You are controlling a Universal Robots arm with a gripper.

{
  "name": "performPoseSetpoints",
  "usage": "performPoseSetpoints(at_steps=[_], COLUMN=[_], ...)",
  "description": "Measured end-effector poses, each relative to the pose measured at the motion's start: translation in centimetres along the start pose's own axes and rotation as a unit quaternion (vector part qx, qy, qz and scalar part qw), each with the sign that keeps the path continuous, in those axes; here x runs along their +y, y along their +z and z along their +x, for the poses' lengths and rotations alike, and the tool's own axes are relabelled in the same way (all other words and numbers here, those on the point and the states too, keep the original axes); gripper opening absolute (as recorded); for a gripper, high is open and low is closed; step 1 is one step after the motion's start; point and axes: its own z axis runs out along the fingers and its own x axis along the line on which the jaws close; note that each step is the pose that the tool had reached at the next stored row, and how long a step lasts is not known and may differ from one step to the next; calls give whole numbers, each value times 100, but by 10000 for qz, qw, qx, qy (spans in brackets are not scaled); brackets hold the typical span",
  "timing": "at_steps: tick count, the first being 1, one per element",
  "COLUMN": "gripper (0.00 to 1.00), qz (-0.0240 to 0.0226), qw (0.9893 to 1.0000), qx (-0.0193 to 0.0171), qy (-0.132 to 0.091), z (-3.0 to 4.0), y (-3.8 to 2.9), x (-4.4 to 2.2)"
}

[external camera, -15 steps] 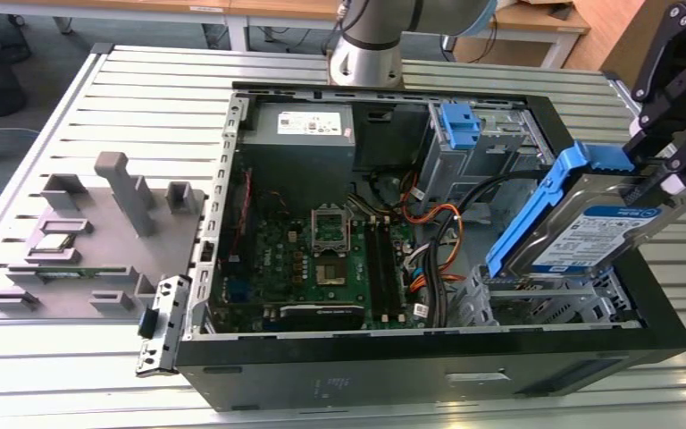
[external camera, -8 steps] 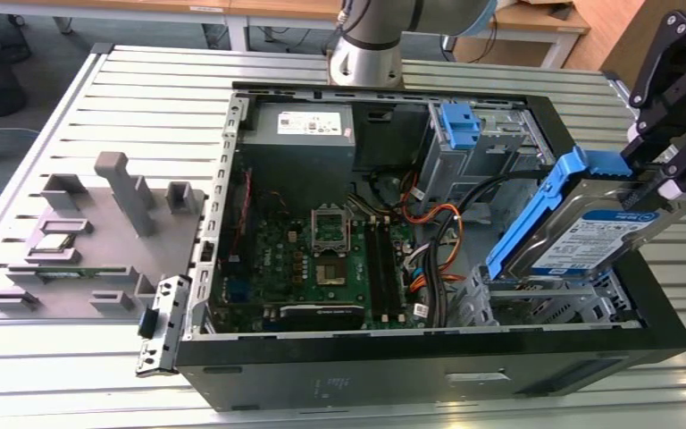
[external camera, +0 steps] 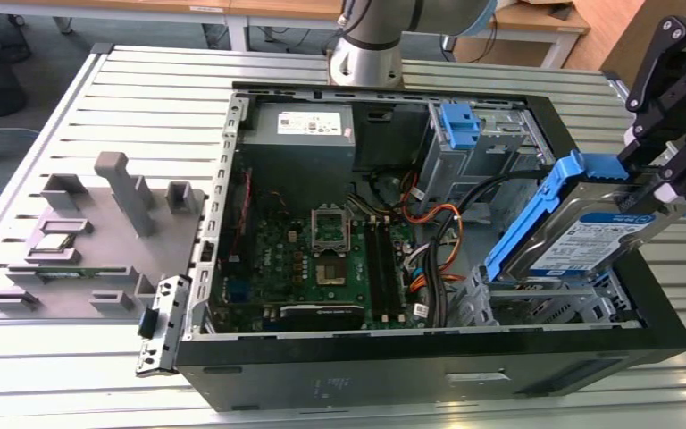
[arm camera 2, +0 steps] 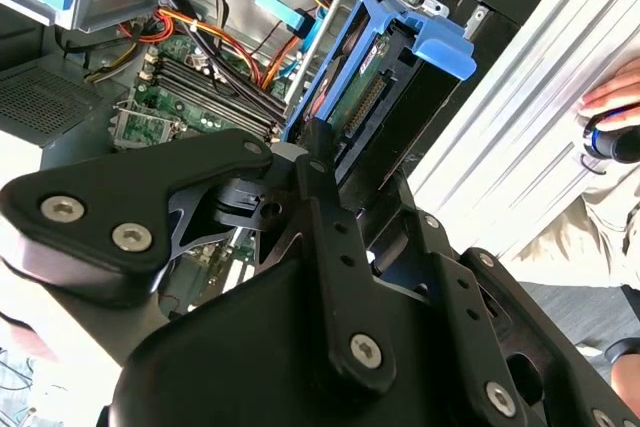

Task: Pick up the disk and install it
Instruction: 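Insert the disk into the insertion slot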

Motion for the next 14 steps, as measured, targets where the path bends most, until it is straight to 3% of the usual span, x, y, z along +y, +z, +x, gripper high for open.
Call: performPoseSetpoints(at_steps=[14], gripper=[35], qz=[-1], qw=[10000], qx=[-21], qy=[-1], z=[3], y=[60], x=[-3])
